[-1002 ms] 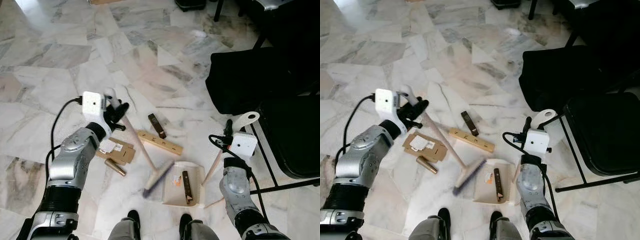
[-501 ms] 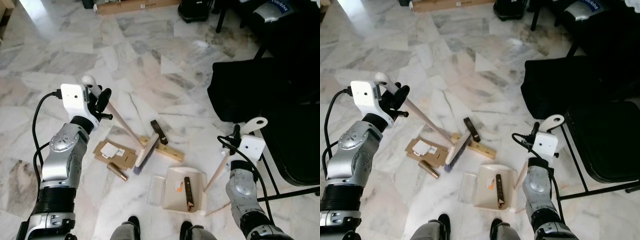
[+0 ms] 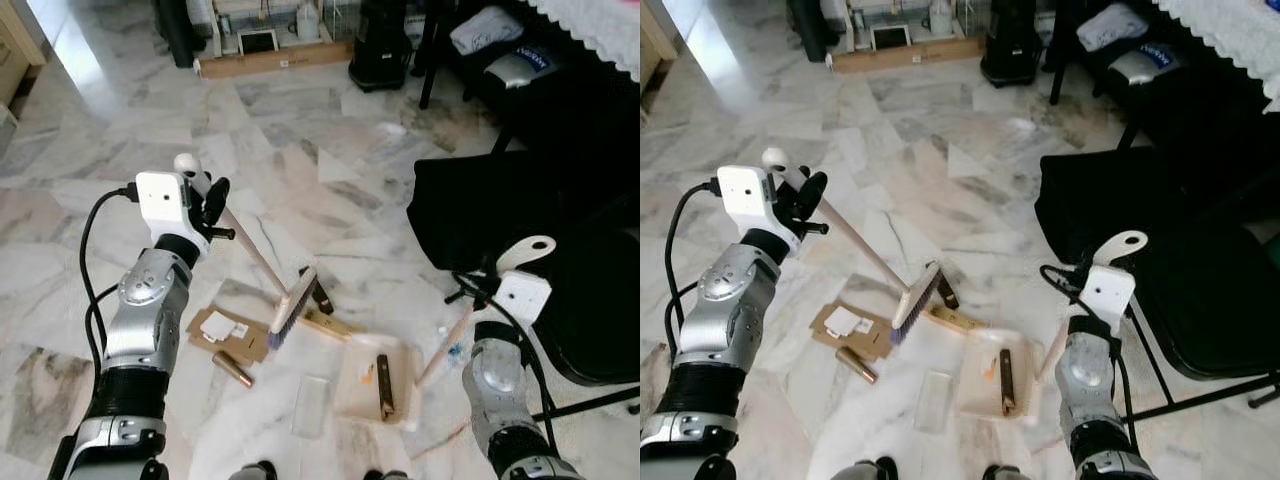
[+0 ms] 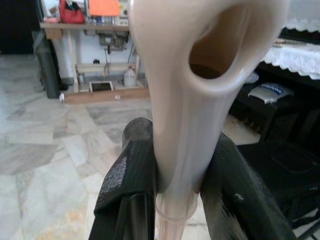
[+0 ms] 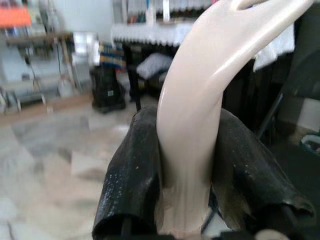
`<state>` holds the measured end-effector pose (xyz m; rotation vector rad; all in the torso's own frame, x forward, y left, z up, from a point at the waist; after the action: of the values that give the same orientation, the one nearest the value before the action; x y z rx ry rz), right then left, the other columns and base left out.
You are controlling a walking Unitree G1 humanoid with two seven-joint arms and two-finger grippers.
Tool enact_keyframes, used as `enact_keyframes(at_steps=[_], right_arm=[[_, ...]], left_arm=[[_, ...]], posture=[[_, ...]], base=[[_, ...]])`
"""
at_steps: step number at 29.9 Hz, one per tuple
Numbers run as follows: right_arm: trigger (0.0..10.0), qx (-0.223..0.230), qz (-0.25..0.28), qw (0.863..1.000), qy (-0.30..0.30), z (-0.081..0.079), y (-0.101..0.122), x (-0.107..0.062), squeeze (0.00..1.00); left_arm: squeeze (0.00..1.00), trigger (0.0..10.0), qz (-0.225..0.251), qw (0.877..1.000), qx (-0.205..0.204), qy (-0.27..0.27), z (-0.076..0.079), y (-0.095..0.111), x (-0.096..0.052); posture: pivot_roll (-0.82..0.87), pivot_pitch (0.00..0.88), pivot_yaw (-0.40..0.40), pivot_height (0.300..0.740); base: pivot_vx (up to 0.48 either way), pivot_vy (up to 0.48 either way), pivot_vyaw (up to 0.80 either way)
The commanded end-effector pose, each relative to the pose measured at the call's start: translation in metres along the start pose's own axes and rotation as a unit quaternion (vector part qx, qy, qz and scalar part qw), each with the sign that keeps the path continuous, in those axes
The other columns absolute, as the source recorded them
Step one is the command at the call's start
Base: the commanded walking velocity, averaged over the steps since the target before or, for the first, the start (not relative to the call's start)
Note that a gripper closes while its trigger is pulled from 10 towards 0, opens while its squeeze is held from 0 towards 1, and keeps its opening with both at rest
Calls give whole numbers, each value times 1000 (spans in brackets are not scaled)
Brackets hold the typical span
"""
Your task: Sweep floor
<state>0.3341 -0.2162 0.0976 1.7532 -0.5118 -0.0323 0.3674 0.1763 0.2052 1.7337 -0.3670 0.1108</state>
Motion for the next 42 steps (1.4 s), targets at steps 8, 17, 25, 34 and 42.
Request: enact_keyframes(at_steps=[8,17,25,34,42], right_arm=[[10000,45,51,998,5,-18,29,19,0],[10000,55,44,997,39,-35,37,28,0],[10000,46,44,996,59,-36,43,32,0],[10000,48,45,997,44,-32,48,39,0],[10000,43,40,997,42,-27,45,34,0]], left_arm=[[0,10000,32,997,59,46,-6,5,-5],[0,10000,5,993,90,71,-8,-20,-24],[0,10000,-4,993,81,83,6,-33,-24],[0,10000,9,992,88,89,5,-28,-12],[0,10000,14,990,105,97,-5,-27,-18]], posture=[[68,10,29,740],[43,7,6,740],[-8,0,-9,740],[-4,0,-3,740],[8,23,7,740]], base=[[0,0,0],[0,0,0],[0,0,0],[0,0,0],[0,0,0]])
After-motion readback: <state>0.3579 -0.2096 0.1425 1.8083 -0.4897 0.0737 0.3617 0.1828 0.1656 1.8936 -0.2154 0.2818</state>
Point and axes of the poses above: a point about 5 cm out from each wrist's last joint towards the gripper, its own x axis pointing out of the wrist towards the gripper, its own y axis along the axis of the wrist's last joint, z = x × y, the point moved 2 cm from there along x, pointing out of the wrist towards the gripper, and after that the axes turned 14 degrees about x, right-handed, at the moved point
